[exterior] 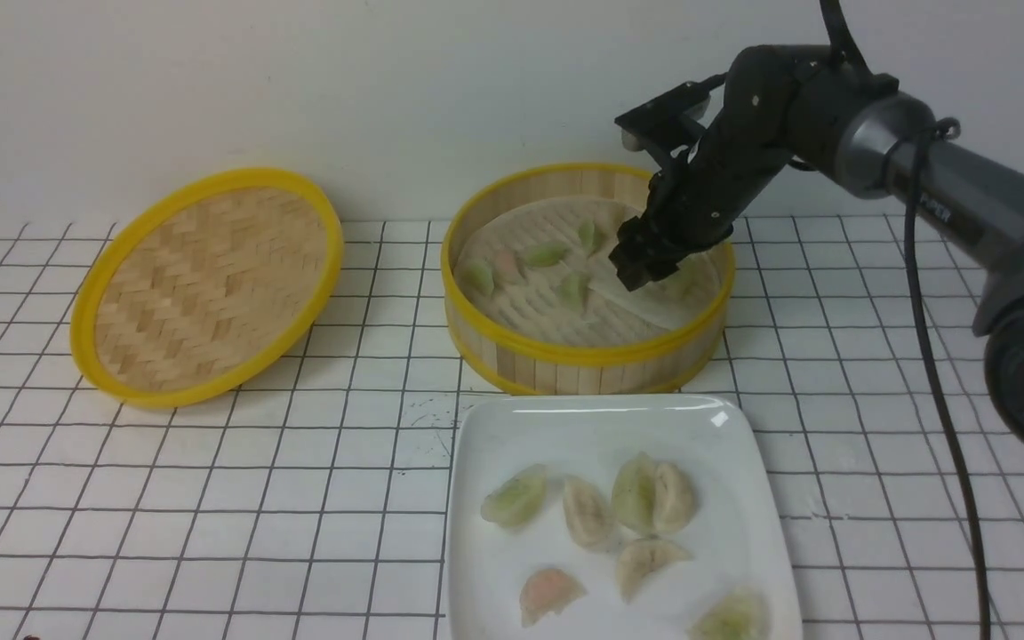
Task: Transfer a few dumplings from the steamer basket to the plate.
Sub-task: Use the right arm to grab a dumpling from inside the steamer
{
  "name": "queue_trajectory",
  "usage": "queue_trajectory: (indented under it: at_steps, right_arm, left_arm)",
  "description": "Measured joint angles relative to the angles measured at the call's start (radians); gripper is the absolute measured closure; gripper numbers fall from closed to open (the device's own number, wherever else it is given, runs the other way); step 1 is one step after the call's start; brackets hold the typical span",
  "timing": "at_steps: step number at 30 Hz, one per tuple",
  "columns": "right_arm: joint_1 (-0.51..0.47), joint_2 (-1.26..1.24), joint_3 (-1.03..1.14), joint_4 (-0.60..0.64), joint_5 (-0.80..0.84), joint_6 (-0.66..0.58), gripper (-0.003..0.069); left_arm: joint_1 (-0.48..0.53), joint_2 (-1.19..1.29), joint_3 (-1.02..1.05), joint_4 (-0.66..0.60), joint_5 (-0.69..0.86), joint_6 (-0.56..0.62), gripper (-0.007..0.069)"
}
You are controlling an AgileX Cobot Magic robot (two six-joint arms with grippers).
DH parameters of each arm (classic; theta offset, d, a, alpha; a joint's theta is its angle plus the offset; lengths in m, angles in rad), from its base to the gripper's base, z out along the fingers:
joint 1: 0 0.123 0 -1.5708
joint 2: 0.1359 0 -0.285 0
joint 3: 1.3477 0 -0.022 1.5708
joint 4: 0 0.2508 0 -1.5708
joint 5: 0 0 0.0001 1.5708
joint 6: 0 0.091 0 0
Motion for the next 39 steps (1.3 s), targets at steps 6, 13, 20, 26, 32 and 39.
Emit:
queue_trajectory:
  at_steps: [6,13,20,26,32,39]
  right_arm:
    - [0.000,0.002,-0.006,-0.005,-0.032,-0.011,0.0267]
    - [0.000,0.006,-0.095,-0.012,-0.032,-0.015,0.0267]
    - [0.000,0.007,-0.118,-0.041,0.031,0.013,0.0267]
    - [0.000,0.007,-0.118,-0.065,0.056,0.038,0.0267]
    - [0.000,0.007,-0.118,-0.065,0.080,0.061,0.0267]
    - [0.000,0.015,-0.118,-0.065,0.083,0.066,0.0267]
  left_arm:
    - [0.000,0.000,0.000,0.000,0.000,0.000,0.0400]
    - [0.000,0.000,0.000,0.000,0.000,0.000,0.0400]
    - [0.000,0.000,0.000,0.000,0.000,0.000,0.0400]
    - [0.000,0.000,0.000,0.000,0.000,0.000,0.0400]
    - [0.000,0.000,0.000,0.000,0.000,0.000,0.0400]
    - [0.000,0.000,0.000,0.000,0.000,0.000,0.0400]
